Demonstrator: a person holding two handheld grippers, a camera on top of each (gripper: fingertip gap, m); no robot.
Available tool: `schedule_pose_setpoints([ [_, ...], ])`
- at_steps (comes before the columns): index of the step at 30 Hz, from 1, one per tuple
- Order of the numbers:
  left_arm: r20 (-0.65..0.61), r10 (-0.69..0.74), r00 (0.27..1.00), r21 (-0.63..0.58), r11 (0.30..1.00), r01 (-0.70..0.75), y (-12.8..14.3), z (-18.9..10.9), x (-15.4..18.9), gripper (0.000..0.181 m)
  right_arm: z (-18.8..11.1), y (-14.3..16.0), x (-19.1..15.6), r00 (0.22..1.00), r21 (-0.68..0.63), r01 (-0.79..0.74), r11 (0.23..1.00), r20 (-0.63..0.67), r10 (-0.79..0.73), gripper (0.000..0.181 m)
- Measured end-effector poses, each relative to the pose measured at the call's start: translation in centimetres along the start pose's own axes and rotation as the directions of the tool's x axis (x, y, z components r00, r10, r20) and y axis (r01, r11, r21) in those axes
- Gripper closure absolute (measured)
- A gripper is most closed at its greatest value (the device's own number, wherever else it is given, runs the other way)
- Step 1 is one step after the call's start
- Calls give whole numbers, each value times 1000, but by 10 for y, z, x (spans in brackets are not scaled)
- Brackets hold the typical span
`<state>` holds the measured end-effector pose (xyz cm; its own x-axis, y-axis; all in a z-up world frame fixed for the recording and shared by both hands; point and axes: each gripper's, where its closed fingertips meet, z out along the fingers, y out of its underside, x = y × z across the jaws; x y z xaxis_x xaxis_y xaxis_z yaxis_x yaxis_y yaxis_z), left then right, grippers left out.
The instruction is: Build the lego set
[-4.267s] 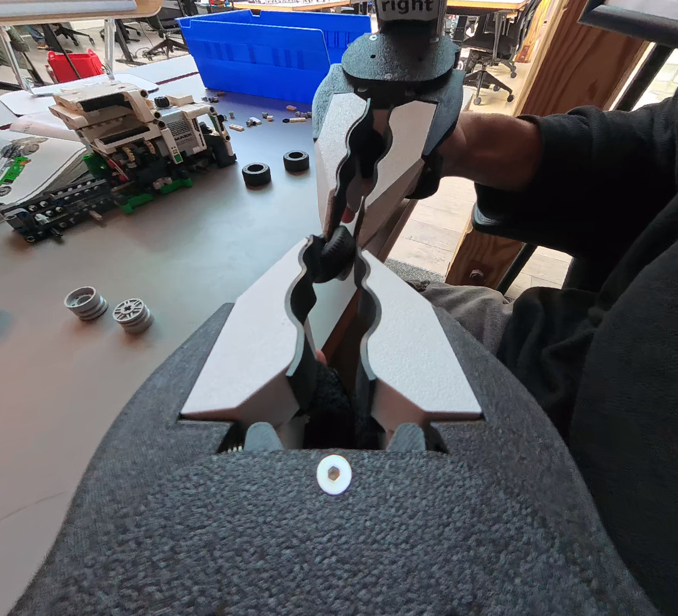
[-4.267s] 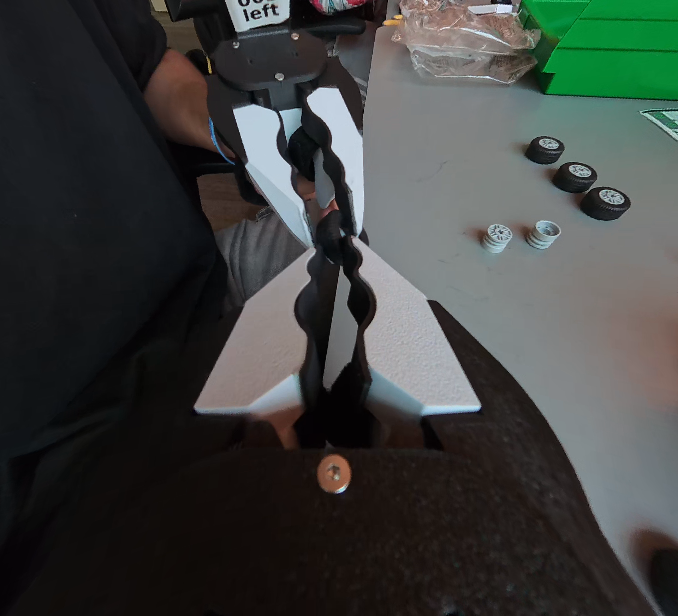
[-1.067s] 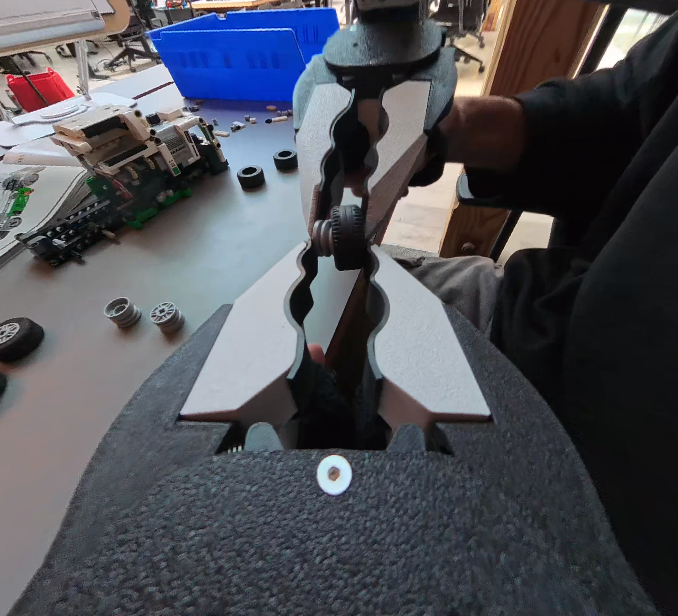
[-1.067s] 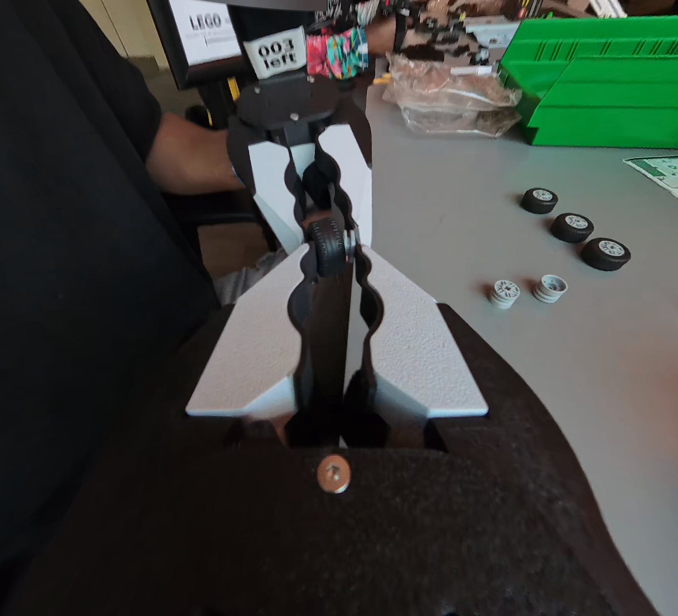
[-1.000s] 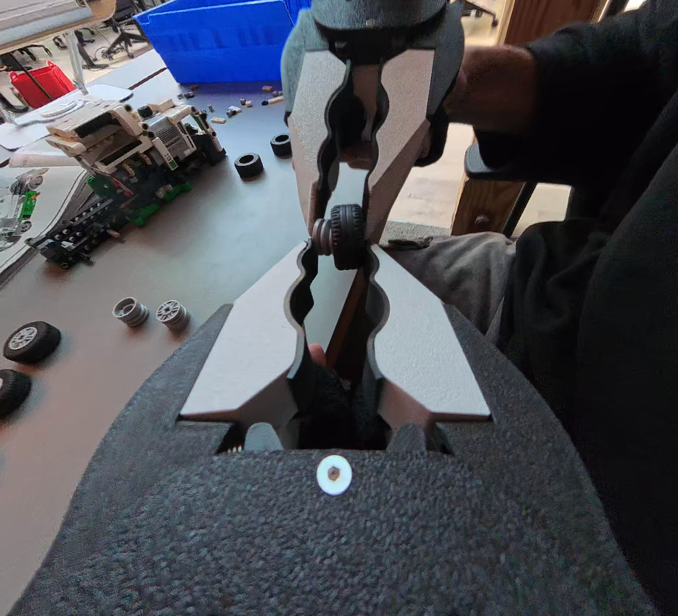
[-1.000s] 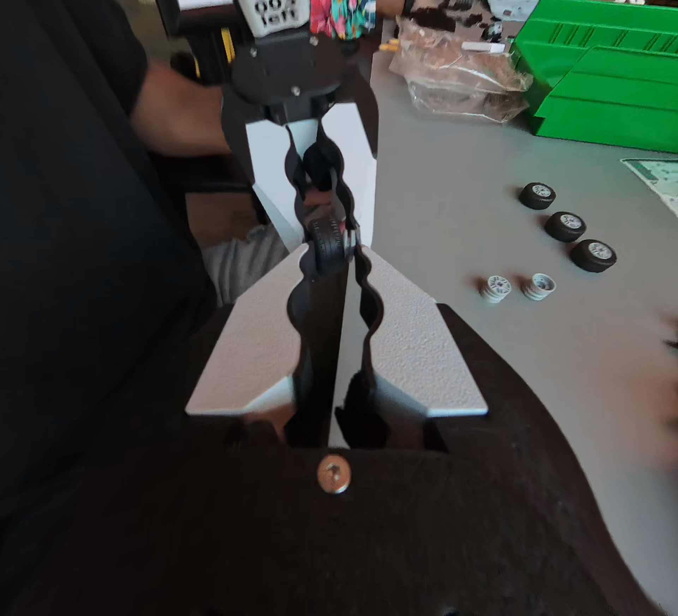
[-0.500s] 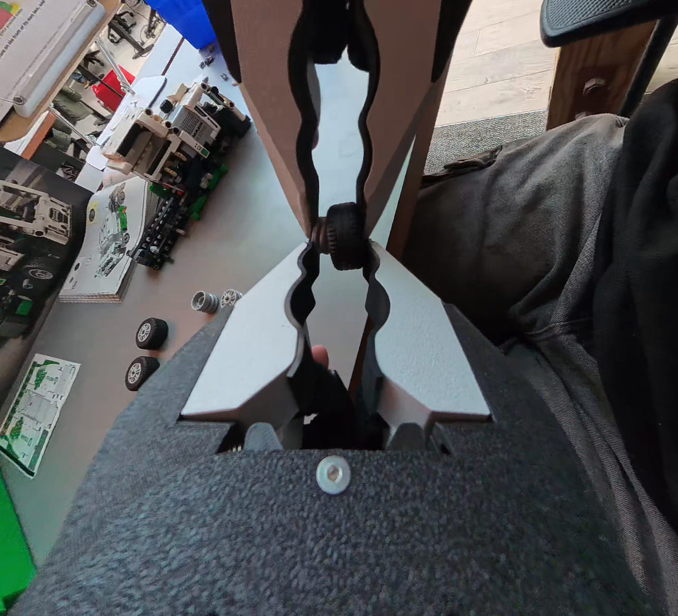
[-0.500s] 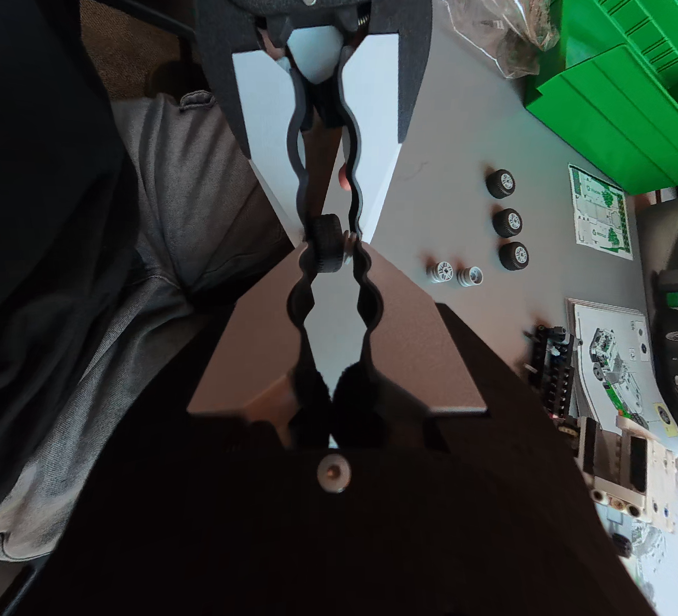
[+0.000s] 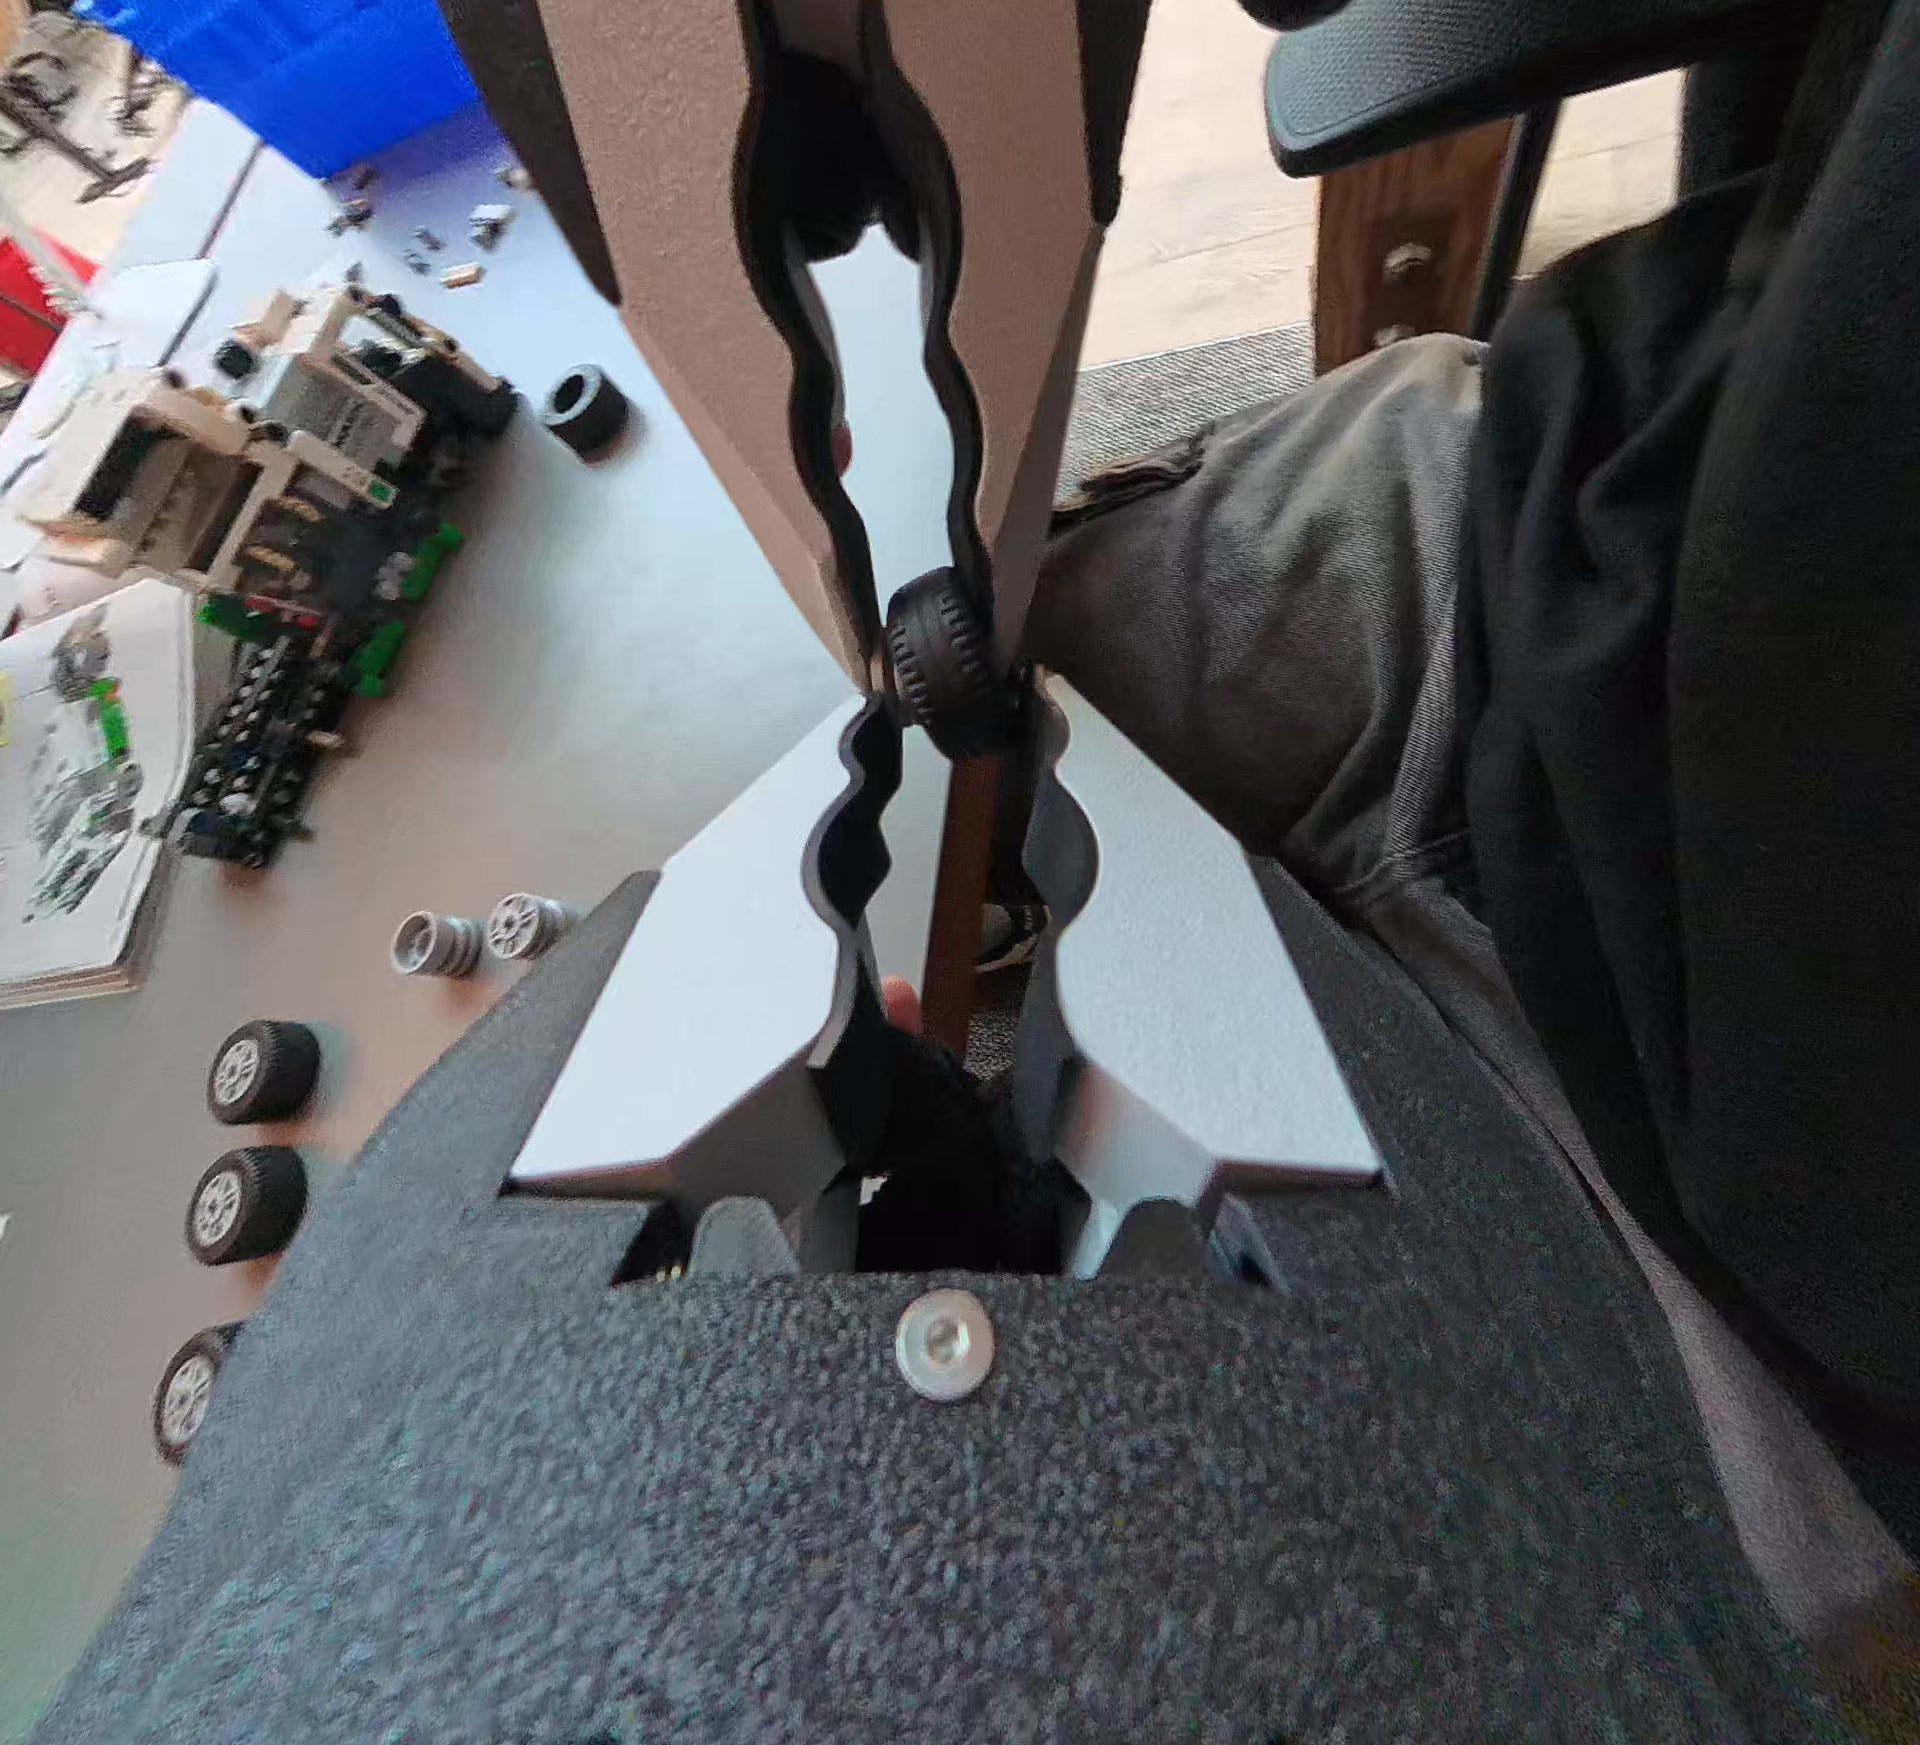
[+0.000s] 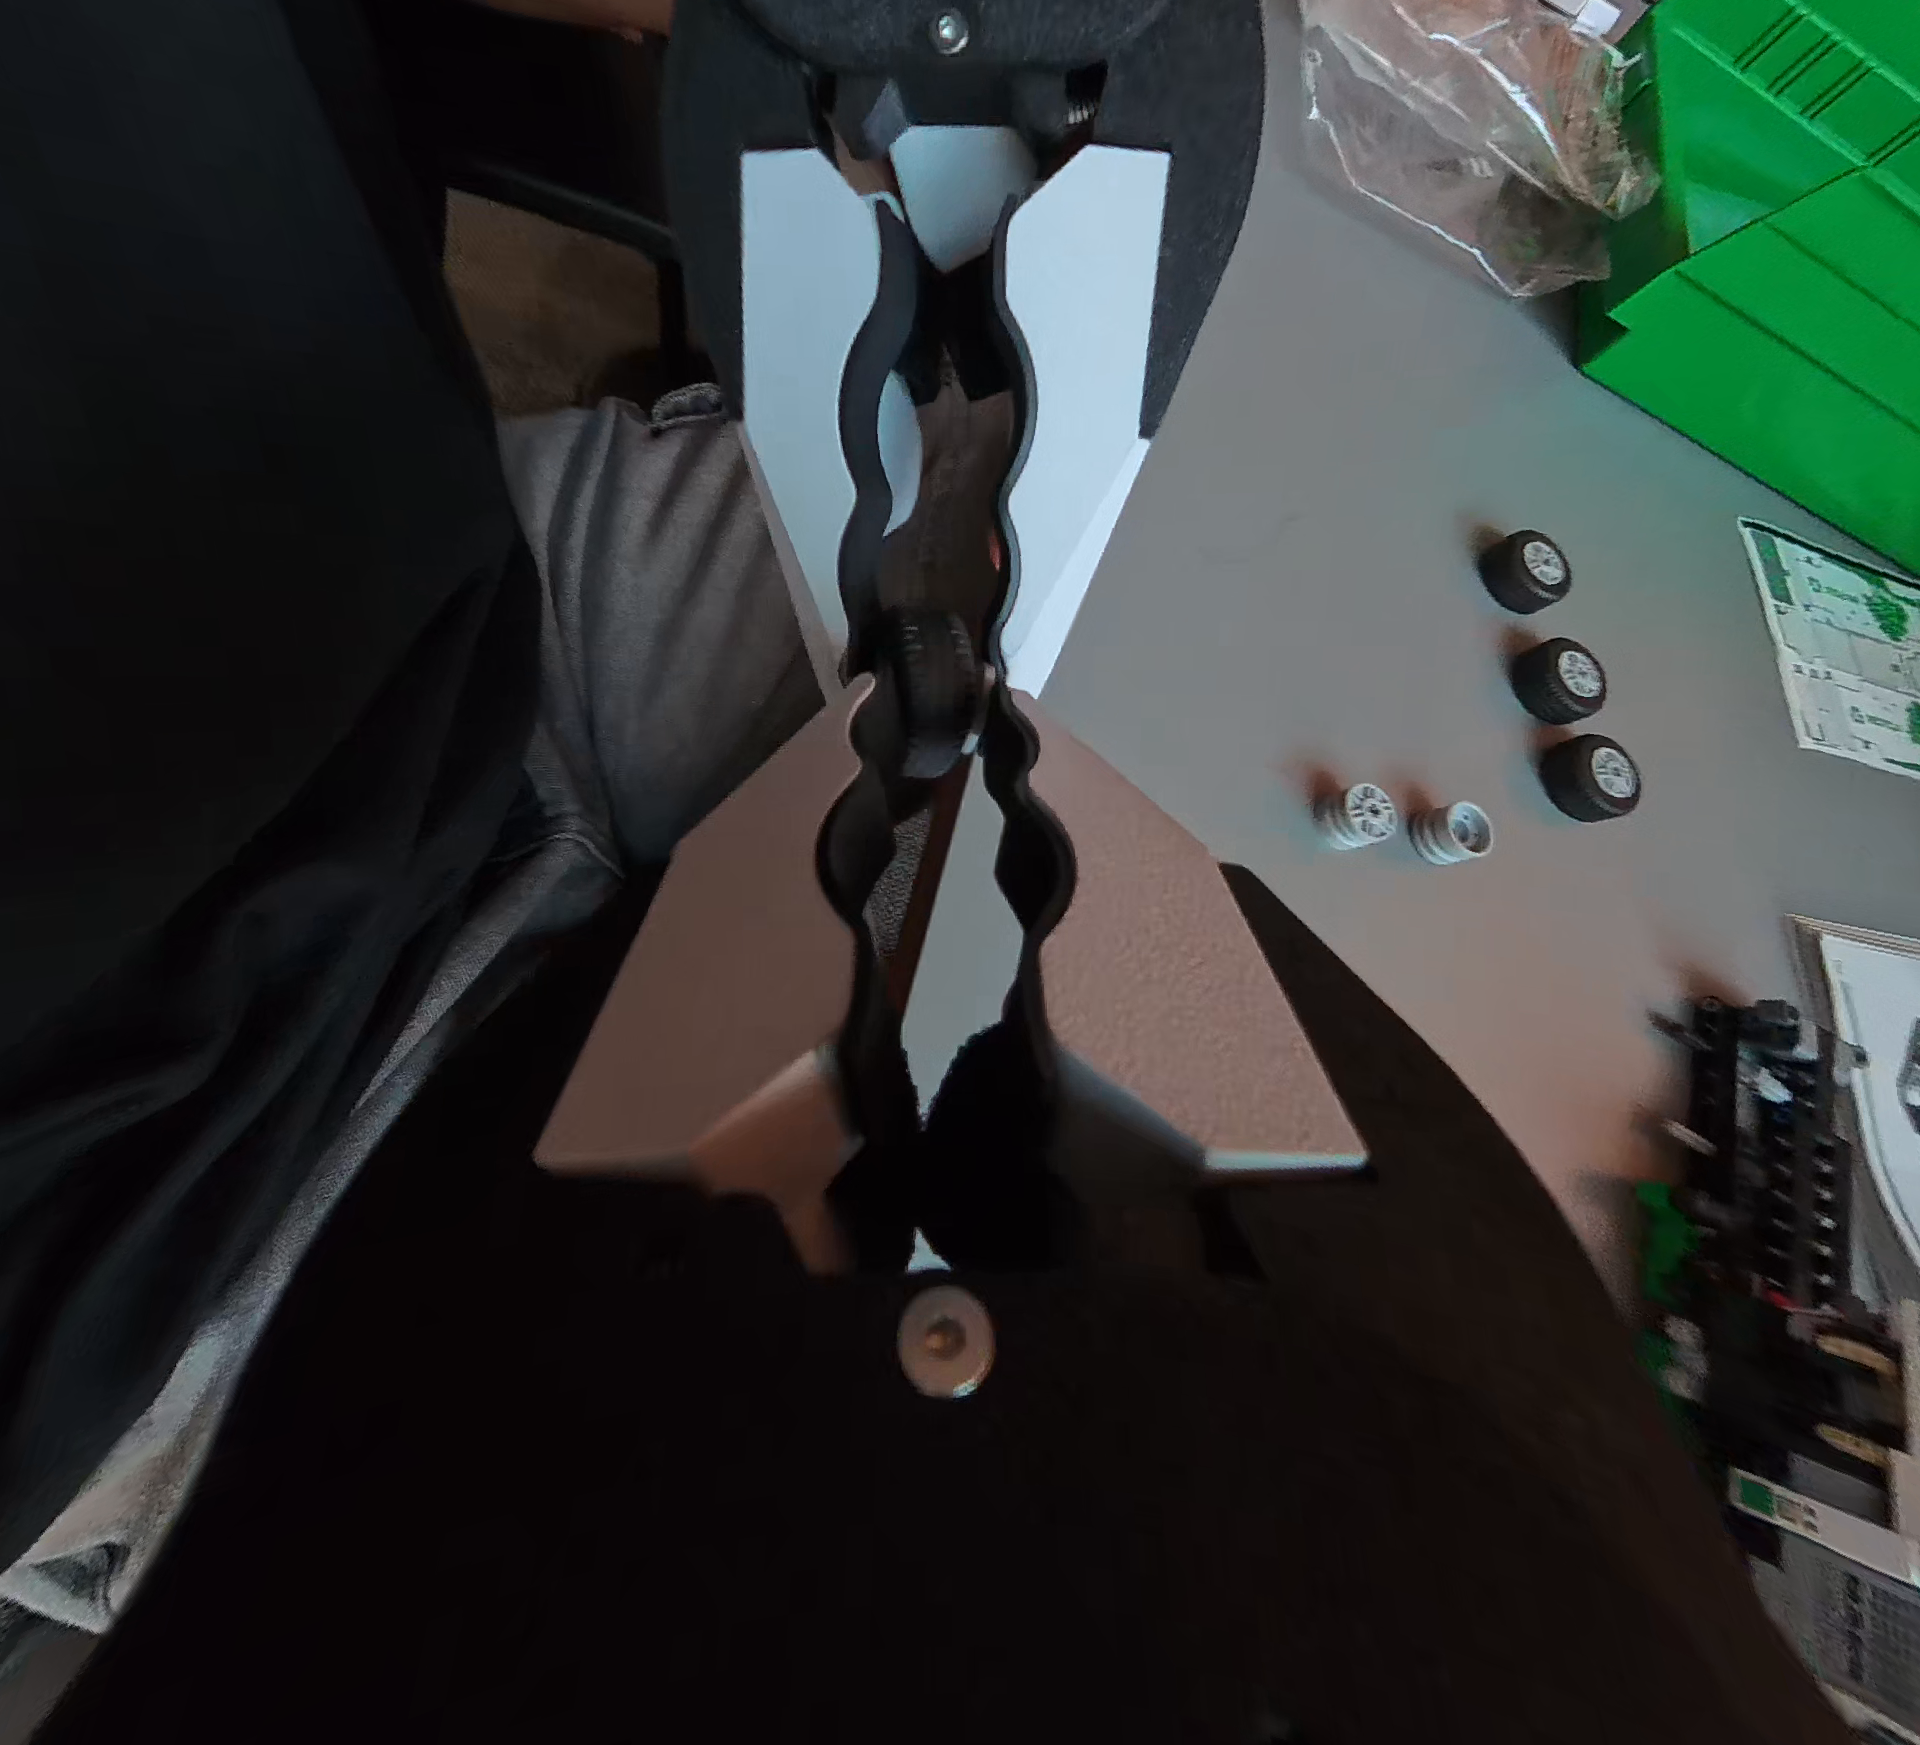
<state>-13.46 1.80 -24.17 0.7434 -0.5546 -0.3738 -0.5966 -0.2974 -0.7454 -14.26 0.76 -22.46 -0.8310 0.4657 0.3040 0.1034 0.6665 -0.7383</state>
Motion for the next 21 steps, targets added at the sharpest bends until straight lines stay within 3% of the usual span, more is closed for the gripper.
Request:
schedule_pose_setpoints([
  [1, -28, 4, 1000, -2, 1000, -4, 0, 0, 4, 160, 0, 0, -5, 999, 12, -10, 1000, 33, 9, 167],
  [9, -229, 19, 973, 11, 1000, -17, -2, -4, 24, 160, 1, -3, -21, 979, 128, -101, 987, 187, 76, 166],
  [12, -104, -47, 993, -3, 999, 47, 1, 0, -4, 159, -1, -1, 6, 990, 126, -138, 982, 56, 132, 165],
  [15, 95, -114, 989, 120, 988, 102, -12, -4, -36, 158, -12, -11, 34, 984, 196, -89, 977, -134, 116, 164],
  [16, 130, -136, 982, 175, 978, 112, -17, -6, -41, 157, -15, -16, 37, 980, 239, -106, 965, -142, 142, 164],
  [18, 142, -202, 969, 302, 941, 152, -26, -11, -45, 156, -20, -25, 40, 966, 378, -190, 906, -94, 241, 164],
  [21, 58, -320, 946, 475, 842, 256, -40, -21, -44, 158, -29, -35, 42, 950, 573, -256, 779, -1, 314, 164],
])
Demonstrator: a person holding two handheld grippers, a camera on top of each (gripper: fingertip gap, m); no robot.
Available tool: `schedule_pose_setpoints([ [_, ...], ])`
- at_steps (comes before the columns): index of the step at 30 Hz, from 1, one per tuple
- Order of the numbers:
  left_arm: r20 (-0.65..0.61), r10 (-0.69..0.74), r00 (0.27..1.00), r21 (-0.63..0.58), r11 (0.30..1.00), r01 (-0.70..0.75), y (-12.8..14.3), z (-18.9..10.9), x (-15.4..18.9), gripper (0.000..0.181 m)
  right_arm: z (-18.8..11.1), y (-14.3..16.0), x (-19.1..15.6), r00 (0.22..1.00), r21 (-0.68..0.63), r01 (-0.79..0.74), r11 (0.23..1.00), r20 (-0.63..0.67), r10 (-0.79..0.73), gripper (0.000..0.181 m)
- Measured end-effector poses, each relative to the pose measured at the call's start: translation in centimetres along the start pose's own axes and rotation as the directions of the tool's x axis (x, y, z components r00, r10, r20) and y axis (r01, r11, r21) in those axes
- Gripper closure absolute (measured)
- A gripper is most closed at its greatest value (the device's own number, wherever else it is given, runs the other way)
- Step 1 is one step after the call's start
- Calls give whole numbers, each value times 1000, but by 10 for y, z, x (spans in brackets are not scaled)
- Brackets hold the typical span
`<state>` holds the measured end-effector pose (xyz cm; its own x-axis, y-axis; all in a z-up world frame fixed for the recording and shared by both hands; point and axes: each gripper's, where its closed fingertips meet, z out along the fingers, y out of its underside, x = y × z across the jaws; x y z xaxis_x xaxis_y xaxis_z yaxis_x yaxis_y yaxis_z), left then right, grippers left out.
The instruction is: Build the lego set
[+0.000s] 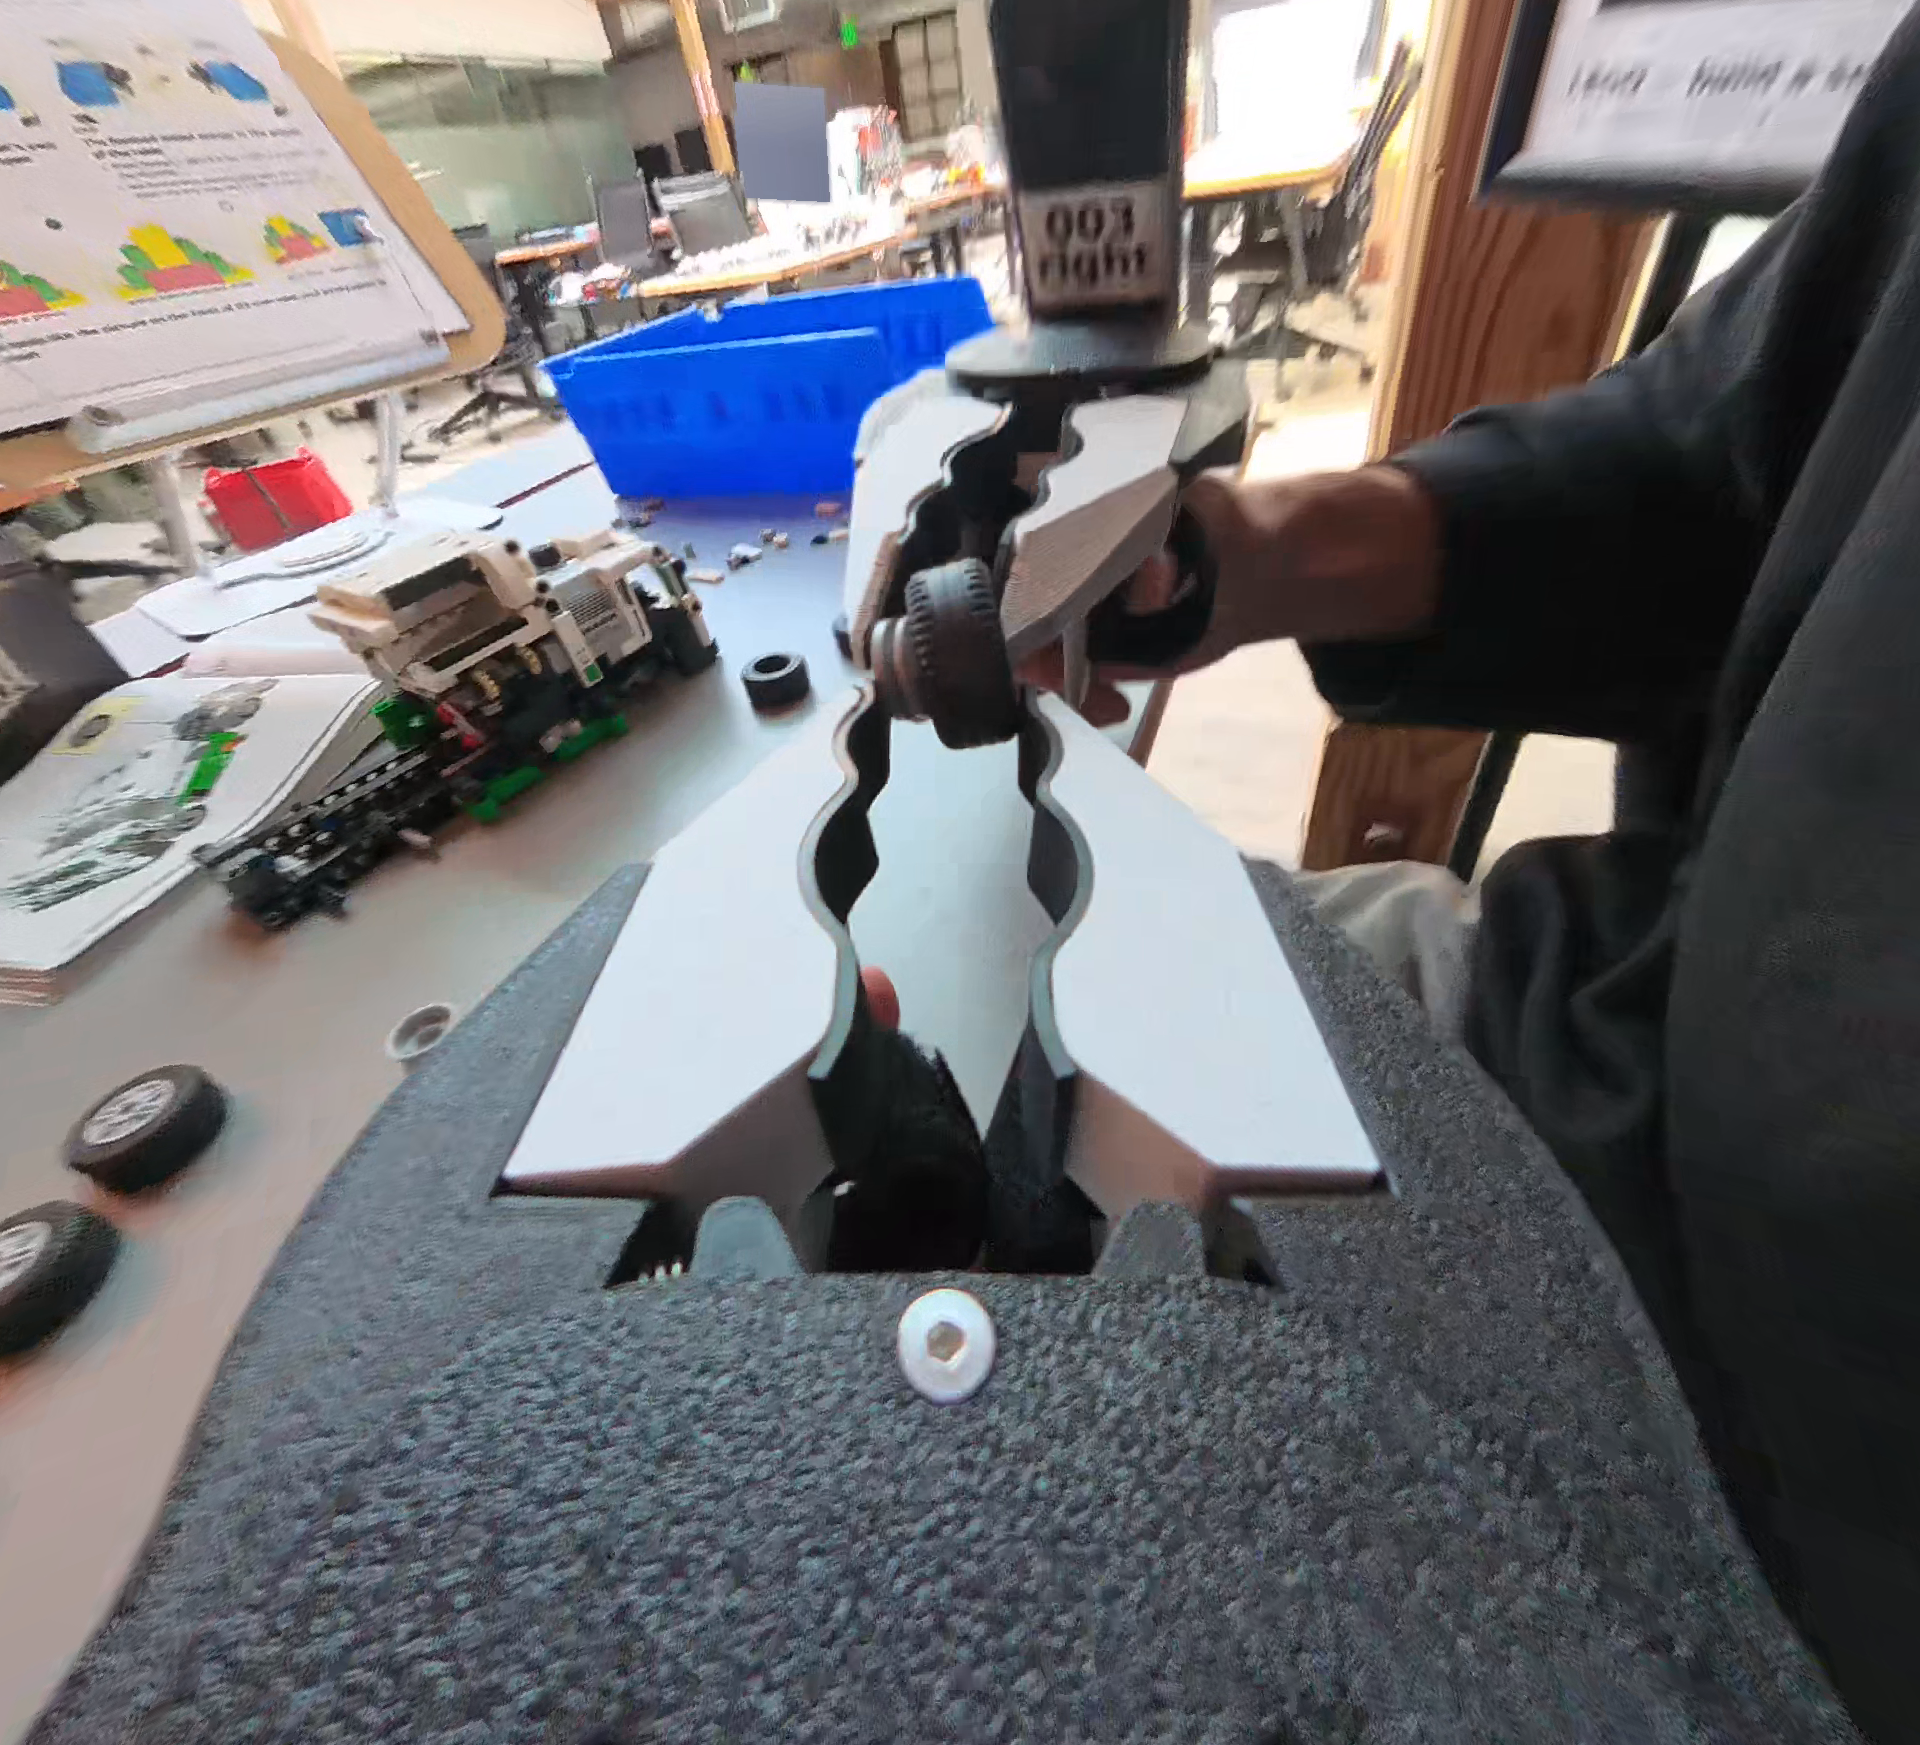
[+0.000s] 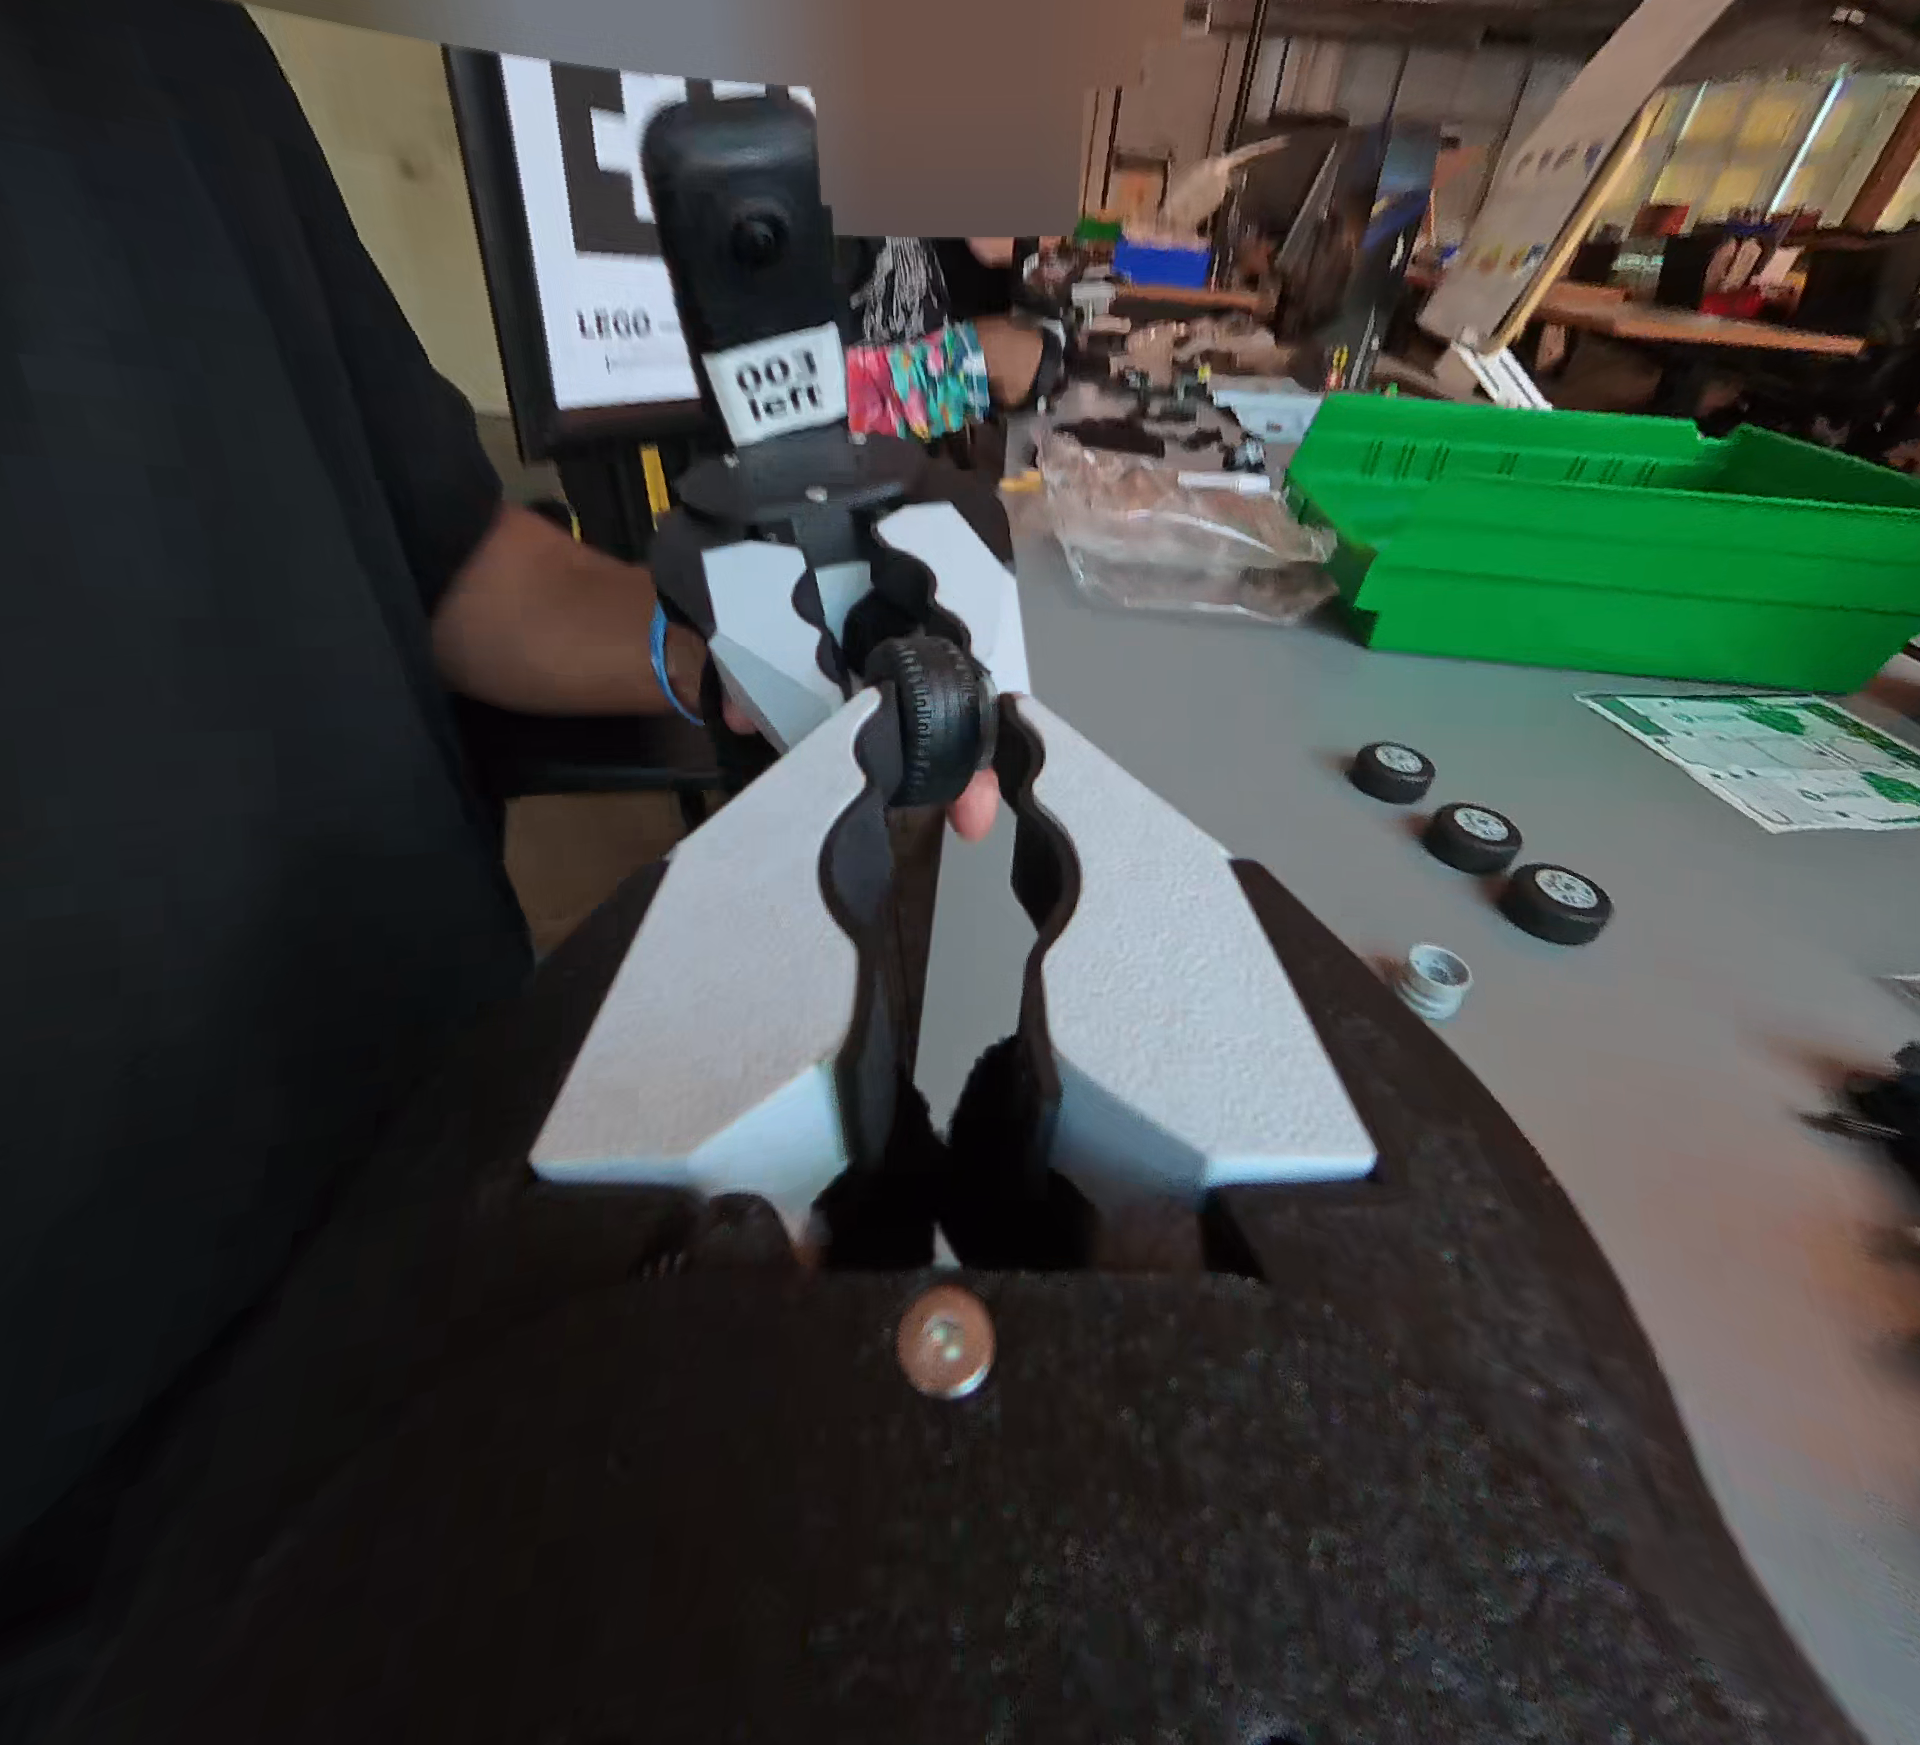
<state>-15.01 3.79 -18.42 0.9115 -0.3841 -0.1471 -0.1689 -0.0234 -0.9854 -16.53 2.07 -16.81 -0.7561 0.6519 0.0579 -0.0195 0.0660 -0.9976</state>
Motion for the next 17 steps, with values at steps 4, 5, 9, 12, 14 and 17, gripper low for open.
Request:
schedule_pose_setpoints([
  [4, -35, -95, 995, 37, 995, 96, 0, 0, -2, 159, 0, 3, 4, 999, 5, -29, 1000, -15, 29, 164],
  [5, -50, -133, 990, 46, 990, 136, -1, 0, -3, 160, 0, 1, 5, 1000, 17, -16, 1000, -23, 16, 164],
  [9, -44, -125, 991, -98, 988, 120, 19, -3, -11, 161, 2, 27, 14, 998, -122, -28, 992, -59, 21, 164],
  [12, 12, 88, 996, -288, 954, -81, 43, -6, -19, 161, 1, 50, 14, 998, -328, 34, 944, -38, -49, 163],
  [14, 14, 237, 971, -414, 886, -210, 58, -10, -24, 161, 4, 56, 11, 991, -440, 119, 890, -2, -134, 150],
  [17, -36, 290, 956, -484, 832, -271, 64, -12, -17, 161, 5, 65, 16, 936, -594, 309, 743, 51, -348, 150],
])
